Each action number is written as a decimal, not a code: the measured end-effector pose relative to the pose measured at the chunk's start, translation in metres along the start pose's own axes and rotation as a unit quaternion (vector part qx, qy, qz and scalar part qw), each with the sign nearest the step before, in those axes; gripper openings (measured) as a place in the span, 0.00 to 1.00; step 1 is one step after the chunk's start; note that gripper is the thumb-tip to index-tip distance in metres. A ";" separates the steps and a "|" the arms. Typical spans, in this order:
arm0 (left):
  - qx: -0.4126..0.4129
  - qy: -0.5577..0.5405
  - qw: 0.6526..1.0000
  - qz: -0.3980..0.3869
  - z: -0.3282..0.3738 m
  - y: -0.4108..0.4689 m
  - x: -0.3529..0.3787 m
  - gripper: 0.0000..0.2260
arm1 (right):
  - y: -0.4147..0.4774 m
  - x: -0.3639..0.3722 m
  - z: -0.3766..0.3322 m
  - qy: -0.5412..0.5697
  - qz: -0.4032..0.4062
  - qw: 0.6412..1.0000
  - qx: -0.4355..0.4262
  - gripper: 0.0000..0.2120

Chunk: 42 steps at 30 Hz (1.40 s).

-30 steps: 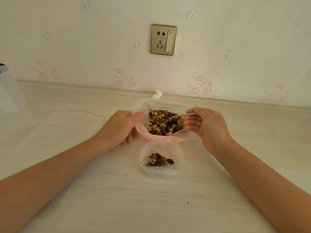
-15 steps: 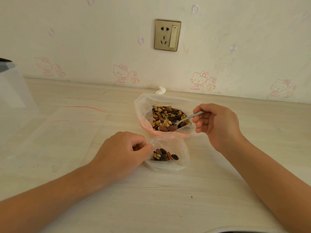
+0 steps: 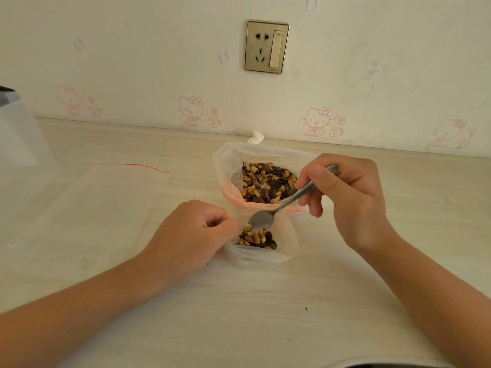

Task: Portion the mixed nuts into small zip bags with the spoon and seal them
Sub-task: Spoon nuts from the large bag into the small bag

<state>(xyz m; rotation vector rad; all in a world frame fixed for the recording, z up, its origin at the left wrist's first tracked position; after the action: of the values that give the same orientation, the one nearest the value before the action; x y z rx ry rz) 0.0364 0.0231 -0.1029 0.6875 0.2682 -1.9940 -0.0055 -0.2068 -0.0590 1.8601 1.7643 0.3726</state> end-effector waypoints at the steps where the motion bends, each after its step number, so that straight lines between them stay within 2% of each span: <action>1: 0.001 0.001 1.000 0.001 -0.001 0.000 0.000 0.19 | 0.000 0.000 0.000 -0.004 0.002 1.000 0.000 0.14; 8: 0.016 0.025 1.000 0.003 -0.005 0.002 -0.001 0.21 | 0.002 -0.003 0.002 -0.009 0.006 1.000 -0.004 0.14; 12: 0.038 0.009 0.999 -0.001 -0.002 0.002 -0.007 0.20 | 0.007 -0.017 0.008 0.047 0.083 0.995 0.030 0.15; 17: 0.003 -0.003 0.995 0.097 -0.010 0.023 -0.038 0.17 | 0.011 -0.027 0.018 0.064 0.155 0.983 0.078 0.15; 19: -0.034 0.006 0.993 0.113 -0.012 0.038 -0.048 0.25 | 0.012 -0.029 0.021 0.052 0.172 0.980 0.092 0.15; 21: -0.069 0.035 0.994 0.083 -0.013 0.052 -0.048 0.34 | 0.013 -0.030 0.024 0.030 0.181 0.977 0.110 0.14; 22: -0.080 0.052 0.993 0.064 -0.012 0.059 -0.044 0.35 | 0.014 -0.030 0.025 0.019 0.181 0.976 0.119 0.14; 24: -0.081 0.079 0.993 0.042 -0.009 0.073 -0.034 0.32 | 0.015 -0.030 0.027 -0.003 0.175 0.976 0.132 0.13; 29: -0.070 0.111 0.990 0.050 -0.003 0.099 -0.022 0.27 | 0.016 -0.030 0.031 -0.061 0.145 0.976 0.153 0.11; 35: -0.016 0.102 0.989 0.104 -0.018 0.104 -0.008 0.09 | 0.016 -0.031 0.037 -0.130 0.141 0.968 0.162 0.11; 39: 0.020 0.061 0.990 0.125 -0.019 0.101 -0.010 0.05 | 0.018 -0.032 0.037 -0.174 0.158 0.958 0.163 0.13; 42: 0.032 0.049 0.990 0.129 -0.018 0.100 -0.009 0.06 | 0.019 -0.031 0.036 -0.183 0.147 0.958 0.165 0.13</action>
<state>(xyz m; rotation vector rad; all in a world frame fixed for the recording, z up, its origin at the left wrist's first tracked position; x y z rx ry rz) 0.1319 -0.0121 -0.1029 0.8210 0.1644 -1.7310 0.0275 -0.2438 -0.0727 2.2600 1.3626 -0.1704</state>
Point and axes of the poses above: each hand's wrist, its own y-axis towards the middle knuckle, its own x-axis out of the palm, z = x × y, the point moved 3 cm from there along y, towards the middle knuckle, and after that the axes turned 3 degrees about -z, right-handed, at the moved point
